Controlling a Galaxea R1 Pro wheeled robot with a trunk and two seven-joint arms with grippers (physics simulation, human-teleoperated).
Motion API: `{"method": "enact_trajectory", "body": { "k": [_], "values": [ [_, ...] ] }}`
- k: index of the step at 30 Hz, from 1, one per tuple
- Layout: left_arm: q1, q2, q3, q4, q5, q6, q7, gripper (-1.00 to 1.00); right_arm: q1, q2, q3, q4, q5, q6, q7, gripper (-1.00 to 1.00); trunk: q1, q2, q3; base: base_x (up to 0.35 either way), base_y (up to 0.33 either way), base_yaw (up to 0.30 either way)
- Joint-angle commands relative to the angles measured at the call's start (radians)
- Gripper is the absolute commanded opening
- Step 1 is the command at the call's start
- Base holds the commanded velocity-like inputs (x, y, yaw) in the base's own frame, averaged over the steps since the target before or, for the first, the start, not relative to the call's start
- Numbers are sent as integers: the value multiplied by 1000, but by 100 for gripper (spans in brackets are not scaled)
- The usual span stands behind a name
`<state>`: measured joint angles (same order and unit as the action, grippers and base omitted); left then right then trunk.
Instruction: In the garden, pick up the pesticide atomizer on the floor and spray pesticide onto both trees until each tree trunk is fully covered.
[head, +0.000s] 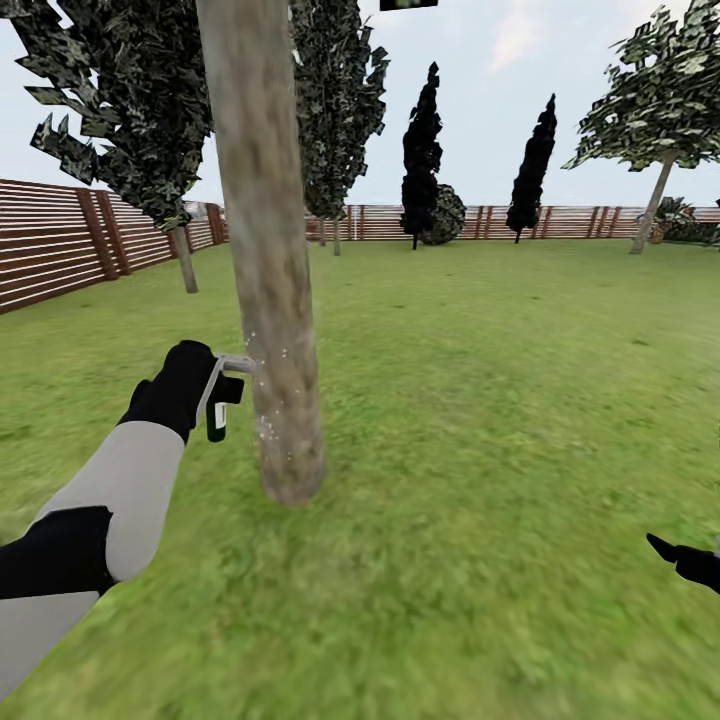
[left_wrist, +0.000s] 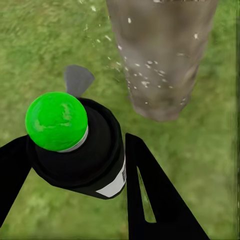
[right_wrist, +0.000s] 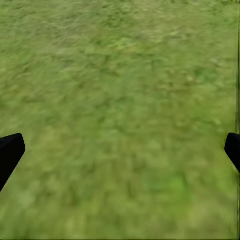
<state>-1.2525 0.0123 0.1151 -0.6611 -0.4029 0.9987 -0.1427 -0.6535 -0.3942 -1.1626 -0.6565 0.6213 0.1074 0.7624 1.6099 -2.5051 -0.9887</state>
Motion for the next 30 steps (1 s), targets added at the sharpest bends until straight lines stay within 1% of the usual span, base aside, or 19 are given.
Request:
{"method": "enact_trajectory", "body": {
  "k": [1, 4, 13, 14, 15, 17, 18, 22, 26, 27, 30],
  "values": [
    [0, 0, 0, 0, -1, 0, 0, -100, 0, 0, 0, 0, 0, 0, 0, 100, 0, 0, 0, 0, -305, 9],
    [0, 0, 0, 1, -1, 0, 0, -100, 0, 0, 0, 0, 0, 0, 0, 100, 0, 0, 0, 0, -305, 86],
    [0, 1, 0, 5, -1, 0, 0, -100, 0, 0, 0, 0, 0, 0, 0, 100, 0, 0, 0, 11, -305, 244],
    [0, 2, 1, 28, -1, -1, 0, -100, 0, 0, 0, 0, 0, 0, 0, 100, 0, 0, 0, 77, -305, 231],
    [0, 2, 1, 70, -1, -2, 0, -100, 0, 0, 0, 0, 0, 0, 0, 100, 0, 0, 0, 88, -304, 208],
    [0, 3, 1, 175, -1, -6, 0, -100, 0, 0, 0, 0, 0, 0, 0, 100, 0, 0, 0, 95, -284, 186],
    [1, 3, 1, 194, -1, -8, 0, -100, 0, 0, 0, 0, 0, 0, 0, 100, 0, 0, 0, 97, -273, 125],
    [8, 4, 1, 208, -1, -10, -1, -100, 0, 0, 0, 0, 0, 0, 0, 100, 0, 0, 0, 98, -256, 28],
    [16, 6, 2, 211, -1, -11, -2, -100, 0, 0, 0, 0, 0, 0, 0, 100, 0, 0, 0, 24, -60, 6],
    [34, 7, 3, 211, -1, -12, -2, -100, 0, 0, 0, 0, 0, 0, 0, 100, 0, 0, 0, 2, -6, 155],
    [74, 28, 3, 212, -1, -18, -4, -100, 0, 0, 0, 0, 0, 0, 0, 100, 0, 0, 0, 1, -1, 227]
  ]
}}
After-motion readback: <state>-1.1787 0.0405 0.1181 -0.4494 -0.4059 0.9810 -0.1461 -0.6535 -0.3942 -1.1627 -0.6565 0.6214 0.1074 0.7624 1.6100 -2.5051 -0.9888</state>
